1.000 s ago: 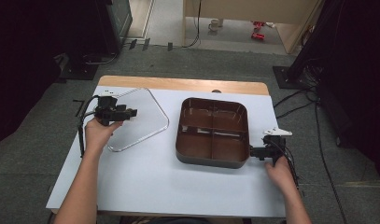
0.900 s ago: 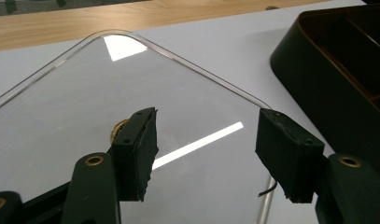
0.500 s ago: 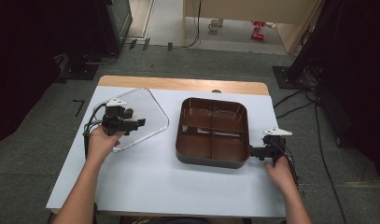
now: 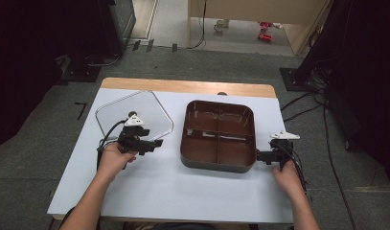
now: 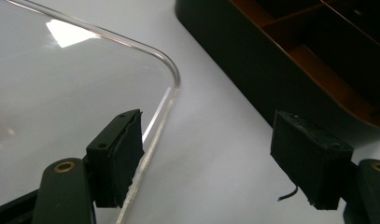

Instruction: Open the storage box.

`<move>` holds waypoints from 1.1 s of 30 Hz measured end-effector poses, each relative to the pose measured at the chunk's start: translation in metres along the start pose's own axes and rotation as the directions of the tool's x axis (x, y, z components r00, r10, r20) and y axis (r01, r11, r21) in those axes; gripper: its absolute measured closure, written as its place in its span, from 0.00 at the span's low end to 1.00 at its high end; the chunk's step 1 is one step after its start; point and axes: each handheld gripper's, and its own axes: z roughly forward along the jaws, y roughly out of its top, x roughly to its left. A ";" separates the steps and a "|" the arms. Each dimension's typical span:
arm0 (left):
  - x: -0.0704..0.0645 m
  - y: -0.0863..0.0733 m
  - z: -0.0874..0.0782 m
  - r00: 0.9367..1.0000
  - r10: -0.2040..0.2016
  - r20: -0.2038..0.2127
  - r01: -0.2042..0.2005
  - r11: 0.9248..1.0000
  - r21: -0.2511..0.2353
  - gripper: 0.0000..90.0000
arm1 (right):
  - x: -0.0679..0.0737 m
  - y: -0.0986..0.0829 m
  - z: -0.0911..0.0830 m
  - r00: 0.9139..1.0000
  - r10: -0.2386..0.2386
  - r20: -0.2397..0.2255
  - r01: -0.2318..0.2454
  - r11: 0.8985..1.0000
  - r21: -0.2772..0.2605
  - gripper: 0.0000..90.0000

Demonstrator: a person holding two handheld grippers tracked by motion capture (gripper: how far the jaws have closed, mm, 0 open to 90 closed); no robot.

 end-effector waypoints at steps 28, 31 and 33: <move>-0.044 -0.031 0.040 0.978 0.181 0.104 -0.194 0.971 0.137 0.21 | 0.000 0.000 0.000 1.000 0.000 -0.001 0.000 1.000 0.001 0.00; -0.044 -0.034 0.040 0.974 0.196 0.109 -0.209 0.971 0.115 0.19 | 0.000 0.000 0.000 1.000 0.000 0.000 0.000 1.000 0.001 0.00; -0.046 -0.036 0.041 0.972 0.213 0.096 -0.223 0.969 0.110 0.19 | 0.000 0.000 0.000 1.000 0.000 0.000 0.000 1.000 0.001 0.00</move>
